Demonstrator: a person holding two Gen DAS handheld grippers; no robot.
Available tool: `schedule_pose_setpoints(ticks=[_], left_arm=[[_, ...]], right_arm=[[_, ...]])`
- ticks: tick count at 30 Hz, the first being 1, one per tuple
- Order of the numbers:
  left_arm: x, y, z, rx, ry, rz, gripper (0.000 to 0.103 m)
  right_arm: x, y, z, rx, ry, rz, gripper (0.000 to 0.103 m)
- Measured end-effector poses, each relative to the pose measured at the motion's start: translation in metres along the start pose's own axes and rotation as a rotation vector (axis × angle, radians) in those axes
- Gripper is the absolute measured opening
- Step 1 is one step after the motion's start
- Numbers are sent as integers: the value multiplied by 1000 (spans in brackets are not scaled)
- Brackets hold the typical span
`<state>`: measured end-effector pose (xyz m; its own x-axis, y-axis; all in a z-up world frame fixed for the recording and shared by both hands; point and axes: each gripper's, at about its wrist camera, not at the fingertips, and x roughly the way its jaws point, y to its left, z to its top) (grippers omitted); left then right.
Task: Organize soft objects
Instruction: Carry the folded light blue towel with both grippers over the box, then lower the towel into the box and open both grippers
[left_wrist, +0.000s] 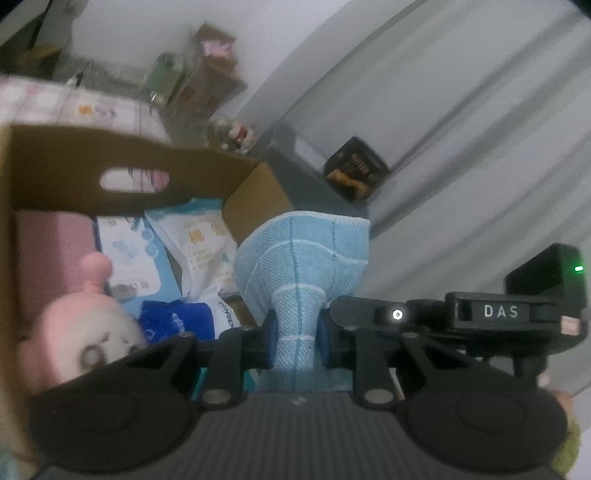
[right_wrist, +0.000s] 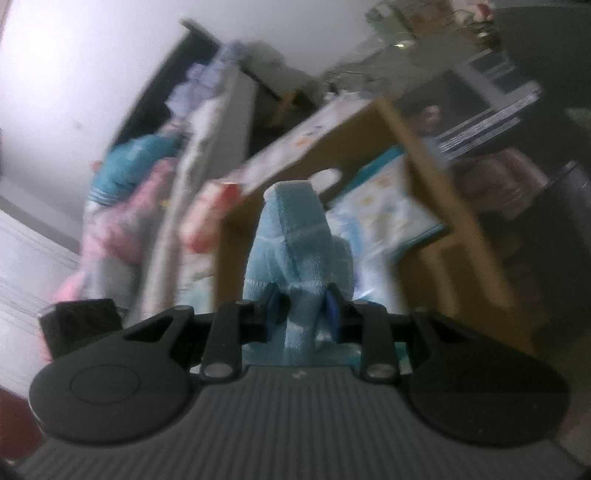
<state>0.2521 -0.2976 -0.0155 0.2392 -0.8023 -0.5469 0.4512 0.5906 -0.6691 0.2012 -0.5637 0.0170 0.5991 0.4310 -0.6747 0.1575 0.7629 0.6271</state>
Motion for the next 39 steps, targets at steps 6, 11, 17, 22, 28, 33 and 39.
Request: schedule_pose_setpoints(ticks=[6, 11, 17, 22, 28, 33, 39], left_arm=[[44, 13, -1, -47, 63, 39, 23], [69, 19, -5, -92, 115, 89, 25], [63, 17, -11, -106, 106, 68, 44], [33, 4, -3, -78, 42, 71, 50], [-31, -12, 5, -21, -50, 131, 53], [-98, -8, 3, 17, -128, 208, 62], [-185, 21, -20, 0, -197, 293, 73]], right_arm=[[32, -4, 21, -193, 50, -238, 27], [49, 2, 24, -308, 43, -379, 27], [17, 1, 27, -270, -54, -363, 28], [-18, 0, 16, -224, -122, -322, 28], [-32, 4, -4, -181, -128, -251, 28], [-8, 5, -16, -151, -67, -240, 28], [25, 7, -25, -124, -24, -263, 29]])
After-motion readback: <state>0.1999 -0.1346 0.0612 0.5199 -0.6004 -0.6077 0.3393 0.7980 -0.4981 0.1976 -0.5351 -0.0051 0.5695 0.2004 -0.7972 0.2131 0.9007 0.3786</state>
